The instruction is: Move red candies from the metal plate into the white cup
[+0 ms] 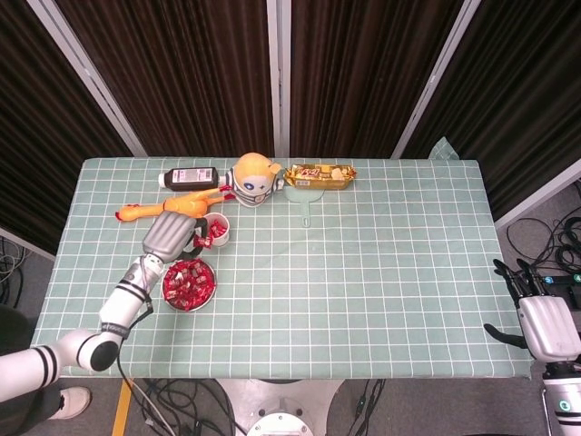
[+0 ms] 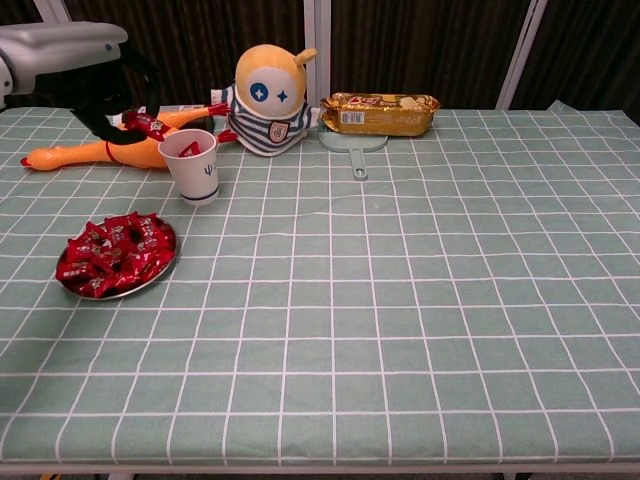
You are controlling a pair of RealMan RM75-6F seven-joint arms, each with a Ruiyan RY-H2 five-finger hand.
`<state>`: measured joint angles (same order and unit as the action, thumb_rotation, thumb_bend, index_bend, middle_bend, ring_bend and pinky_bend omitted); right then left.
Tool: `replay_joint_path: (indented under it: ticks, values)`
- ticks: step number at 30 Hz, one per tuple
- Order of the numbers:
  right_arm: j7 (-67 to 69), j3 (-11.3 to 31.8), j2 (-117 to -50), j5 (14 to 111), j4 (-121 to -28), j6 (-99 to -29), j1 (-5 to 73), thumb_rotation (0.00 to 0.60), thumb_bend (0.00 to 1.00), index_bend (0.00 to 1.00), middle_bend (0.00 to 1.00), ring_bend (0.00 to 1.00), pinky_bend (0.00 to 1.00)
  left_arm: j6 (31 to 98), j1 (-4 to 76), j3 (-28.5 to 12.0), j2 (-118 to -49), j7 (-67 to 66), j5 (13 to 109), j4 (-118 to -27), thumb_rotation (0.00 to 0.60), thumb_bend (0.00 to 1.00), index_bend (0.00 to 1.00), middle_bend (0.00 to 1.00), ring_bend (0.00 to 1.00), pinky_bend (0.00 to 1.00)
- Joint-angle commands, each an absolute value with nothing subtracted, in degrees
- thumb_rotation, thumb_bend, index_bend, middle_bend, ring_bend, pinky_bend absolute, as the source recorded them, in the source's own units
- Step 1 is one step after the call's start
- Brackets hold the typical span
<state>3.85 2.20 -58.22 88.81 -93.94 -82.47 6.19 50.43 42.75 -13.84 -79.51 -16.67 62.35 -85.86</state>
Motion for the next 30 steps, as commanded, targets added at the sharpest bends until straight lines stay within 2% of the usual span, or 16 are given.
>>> replay_joint_path:
  ticks: [1, 10, 19, 23, 30]
  values:
    - [4.07, 2.29, -58.20, 88.60, -93.72, -82.47, 6.18, 0.600, 0.03, 0.03, 0.21, 0.01, 0.20, 47.05, 46.10, -15.34, -82.03, -17.74, 58.28, -81.82, 0.600, 0.34, 0.60, 1.00, 0.96, 1.00]
    - [4.70, 2.31, -58.20, 88.11, -93.09, -82.39, 6.05, 0.600, 0.03, 0.03, 0.21, 0.01, 0.20, 43.99, 50.16, -14.73, -86.21, -21.22, 50.43, -74.95, 0.600, 0.34, 0.56, 1.00, 0.96, 1.00]
    - [4.47, 2.36, -58.03, 87.99, -93.36, -82.51, 5.96, 0.600, 0.03, 0.03, 0.21, 0.01, 0.20, 43.32, 51.41, -14.32, -87.03, -20.30, 48.42, -72.96, 0.600, 0.33, 0.45, 0.99, 0.96, 1.00]
    - [4.29, 2.42, -57.97, 88.07, -93.52, -82.43, 6.09, 0.600, 0.03, 0.03, 0.21, 0.01, 0.20, 45.24, 50.20, -14.34, -85.87, -18.38, 49.36, -74.39, 0.600, 0.33, 0.37, 0.99, 0.96, 1.00]
    - [4.17, 2.49, -57.75, 88.42, -93.77, -82.47, 6.29, 0.600, 0.03, 0.03, 0.21, 0.01, 0.20, 52.51, 43.72, -10.81, -81.28, -15.10, 55.07, -79.94, 0.600, 0.33, 0.39, 0.99, 0.96, 1.00]
